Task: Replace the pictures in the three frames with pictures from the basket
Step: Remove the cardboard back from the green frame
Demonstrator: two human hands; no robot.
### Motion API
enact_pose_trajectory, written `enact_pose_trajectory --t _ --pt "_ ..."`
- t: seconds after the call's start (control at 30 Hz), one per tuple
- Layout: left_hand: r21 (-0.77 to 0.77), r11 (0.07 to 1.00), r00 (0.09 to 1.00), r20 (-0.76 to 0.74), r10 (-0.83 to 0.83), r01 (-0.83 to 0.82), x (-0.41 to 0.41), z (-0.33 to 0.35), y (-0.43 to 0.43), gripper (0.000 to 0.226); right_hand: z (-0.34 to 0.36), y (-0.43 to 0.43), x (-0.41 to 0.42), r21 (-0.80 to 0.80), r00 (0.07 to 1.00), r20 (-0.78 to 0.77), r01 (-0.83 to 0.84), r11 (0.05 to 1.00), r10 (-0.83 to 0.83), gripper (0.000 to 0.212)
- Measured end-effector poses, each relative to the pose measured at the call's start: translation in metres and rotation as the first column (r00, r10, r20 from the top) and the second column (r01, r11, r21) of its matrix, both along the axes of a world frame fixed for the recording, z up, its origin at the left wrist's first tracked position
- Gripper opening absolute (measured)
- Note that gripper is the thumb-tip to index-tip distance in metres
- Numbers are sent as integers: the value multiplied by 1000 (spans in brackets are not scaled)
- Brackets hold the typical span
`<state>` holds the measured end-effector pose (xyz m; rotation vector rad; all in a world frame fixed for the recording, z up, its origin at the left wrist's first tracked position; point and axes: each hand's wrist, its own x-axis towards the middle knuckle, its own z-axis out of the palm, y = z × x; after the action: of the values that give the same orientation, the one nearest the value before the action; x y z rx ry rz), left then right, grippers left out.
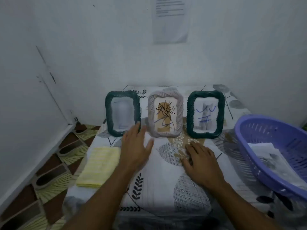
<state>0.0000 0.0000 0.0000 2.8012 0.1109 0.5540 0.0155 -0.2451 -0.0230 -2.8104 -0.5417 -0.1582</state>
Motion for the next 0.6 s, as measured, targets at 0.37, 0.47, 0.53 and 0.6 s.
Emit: enact_pose_trajectory --t 0.37,0.47,0.53,0.6 --pt "-673 691 924 29 382 -265 61 37 100 63 0 -1 2 -5 999 34 2 1000 -2 65" --pt "-754 609 913 29 406 -246 56 32 100 40 0 0 3 -4 999 43 -4 1000 5 70" --pt "-820 537 914 41 403 -200 53 33 98 32 0 -1 3 -2 999 38 -7 1000 7 70" --pt "-850 502 927 46 373 -160 48 36 97 28 0 -1 2 -10 1000 28 -4 1000 5 65"
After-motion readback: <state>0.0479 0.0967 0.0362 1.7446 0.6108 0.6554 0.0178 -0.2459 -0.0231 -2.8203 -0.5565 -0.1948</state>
